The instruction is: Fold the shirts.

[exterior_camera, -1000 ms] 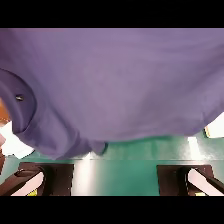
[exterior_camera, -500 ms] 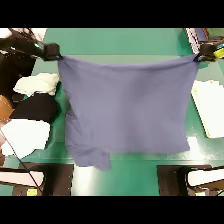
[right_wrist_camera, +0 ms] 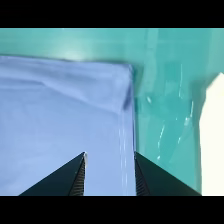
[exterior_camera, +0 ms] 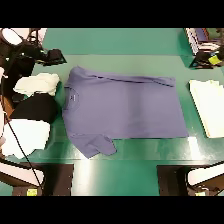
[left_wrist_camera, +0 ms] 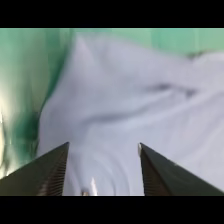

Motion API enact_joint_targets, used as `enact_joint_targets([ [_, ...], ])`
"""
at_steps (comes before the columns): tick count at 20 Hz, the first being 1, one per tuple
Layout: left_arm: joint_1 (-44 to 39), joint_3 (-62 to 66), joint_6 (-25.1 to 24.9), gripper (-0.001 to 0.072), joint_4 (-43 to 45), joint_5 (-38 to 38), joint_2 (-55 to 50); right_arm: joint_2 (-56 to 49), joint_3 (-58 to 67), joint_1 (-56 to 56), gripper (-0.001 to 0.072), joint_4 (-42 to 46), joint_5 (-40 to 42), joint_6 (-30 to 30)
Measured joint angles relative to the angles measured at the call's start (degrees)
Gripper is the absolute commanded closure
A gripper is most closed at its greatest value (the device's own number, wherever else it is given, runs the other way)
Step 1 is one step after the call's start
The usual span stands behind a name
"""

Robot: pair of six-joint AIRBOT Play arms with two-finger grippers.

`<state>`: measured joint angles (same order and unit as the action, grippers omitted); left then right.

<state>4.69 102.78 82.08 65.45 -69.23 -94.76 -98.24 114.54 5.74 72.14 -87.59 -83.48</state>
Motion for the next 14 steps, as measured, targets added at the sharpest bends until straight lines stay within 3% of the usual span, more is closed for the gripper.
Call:
enact_joint_targets([
  [4,2.6,-7.5,0.2,0.0207,0.1,-4.4,6.7,8.8,-9.9,5.3,0.0363,-5.3,-0.6,1.7],
  [14,3.6,-57.1,-0.3,0.0207,-1.9,-0.3,32.6,35.2,-51.3,16.3,0.0363,-19.8,4.6,6.8],
])
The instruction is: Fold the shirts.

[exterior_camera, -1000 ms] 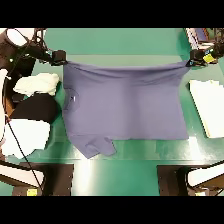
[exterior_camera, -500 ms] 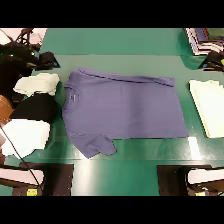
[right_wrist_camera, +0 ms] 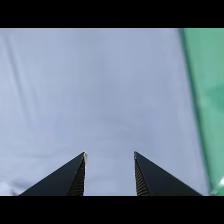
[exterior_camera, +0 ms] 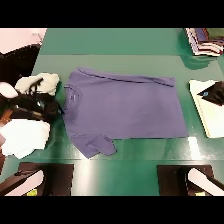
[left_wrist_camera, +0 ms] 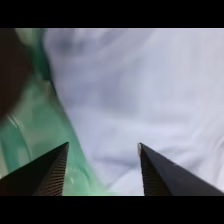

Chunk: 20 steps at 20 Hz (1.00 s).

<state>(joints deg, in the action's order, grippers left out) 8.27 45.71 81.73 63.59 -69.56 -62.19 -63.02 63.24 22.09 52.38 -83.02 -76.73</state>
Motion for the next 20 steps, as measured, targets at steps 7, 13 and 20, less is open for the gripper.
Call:
enact_joint_targets([
  [7,0.0,-17.2,-3.0,0.0207,-7.8,3.4,4.8,8.1,-7.5,1.1,0.0365,-2.8,1.5,1.0],
  [13,0.1,-21.8,-5.9,0.0682,-11.9,4.4,5.1,9.9,-8.2,1.2,0.0366,-2.8,1.7,1.1],
  [20,0.0,-18.1,-8.0,0.0684,-13.7,4.4,5.2,10.1,-11.7,3.5,0.0233,13.4,-1.6,-0.5],
])
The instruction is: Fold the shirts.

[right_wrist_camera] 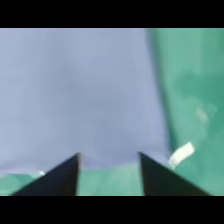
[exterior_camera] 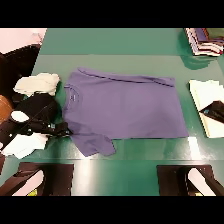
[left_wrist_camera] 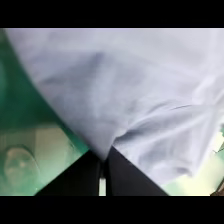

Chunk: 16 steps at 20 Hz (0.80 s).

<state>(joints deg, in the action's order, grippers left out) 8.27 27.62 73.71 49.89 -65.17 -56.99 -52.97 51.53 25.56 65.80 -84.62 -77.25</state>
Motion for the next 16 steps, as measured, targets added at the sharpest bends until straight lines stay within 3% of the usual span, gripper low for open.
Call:
enact_joint_targets([
  [5,0.0,4.5,-0.2,0.0684,0.5,-0.3,0.0,-3.3,-12.7,3.8,0.0235,5.0,1.3,-0.9],
  [11,0.0,5.8,-0.2,0.0683,0.7,-0.3,0.0,-8.6,-20.8,4.7,0.0289,-4.2,9.3,0.0],
  [12,0.0,5.9,-0.2,0.0684,0.7,-0.2,0.0,-9.4,-21.1,4.8,0.0427,-5.9,10.2,0.3],
  [13,0.0,5.9,-0.2,0.0685,0.7,-0.1,0.0,-9.9,-21.5,4.8,0.0624,-7.0,11.9,0.9],
  [14,0.0,6.0,-0.2,0.0685,0.7,-0.1,0.0,-10.3,-21.7,4.7,0.0694,-7.5,13.1,1.5],
  [16,0.0,6.6,-0.1,0.0686,0.8,0.0,0.1,-10.0,-21.8,3.9,0.0694,-8.6,14.3,2.8],
])
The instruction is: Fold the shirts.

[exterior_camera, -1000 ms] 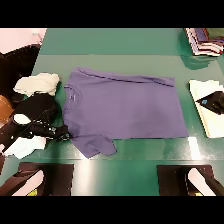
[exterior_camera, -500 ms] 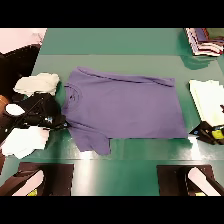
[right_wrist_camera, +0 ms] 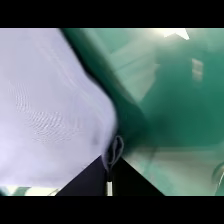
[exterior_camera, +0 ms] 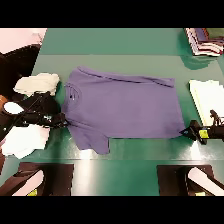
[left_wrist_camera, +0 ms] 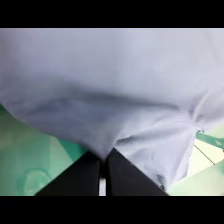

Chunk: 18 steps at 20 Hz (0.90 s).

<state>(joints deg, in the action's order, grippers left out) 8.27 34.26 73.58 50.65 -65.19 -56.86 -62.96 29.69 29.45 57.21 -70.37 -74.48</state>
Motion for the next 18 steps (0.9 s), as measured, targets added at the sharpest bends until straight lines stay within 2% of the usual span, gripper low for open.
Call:
enact_joint_targets([
  [3,0.0,4.5,1.4,0.0685,1.4,-0.2,2.5,4.0,3.7,-3.0,0.0695,-1.2,0.2,1.0],
  [6,0.0,15.0,3.7,0.0684,4.2,-2.1,7.1,9.7,14.2,-7.3,0.0695,-1.7,-0.8,1.2],
  [11,0.0,44.3,6.4,0.0684,6.5,-6.7,12.0,17.7,41.8,-11.1,0.0695,-0.9,-1.0,-0.8],
  [15,0.0,67.6,10.0,0.0685,7.3,-7.8,13.1,20.3,62.5,-7.9,0.0695,2.1,-4.0,-2.0],
  [18,0.0,79.2,11.9,0.0685,7.6,-7.8,13.2,19.3,74.4,-5.3,0.0696,3.4,-7.6,-2.6],
])
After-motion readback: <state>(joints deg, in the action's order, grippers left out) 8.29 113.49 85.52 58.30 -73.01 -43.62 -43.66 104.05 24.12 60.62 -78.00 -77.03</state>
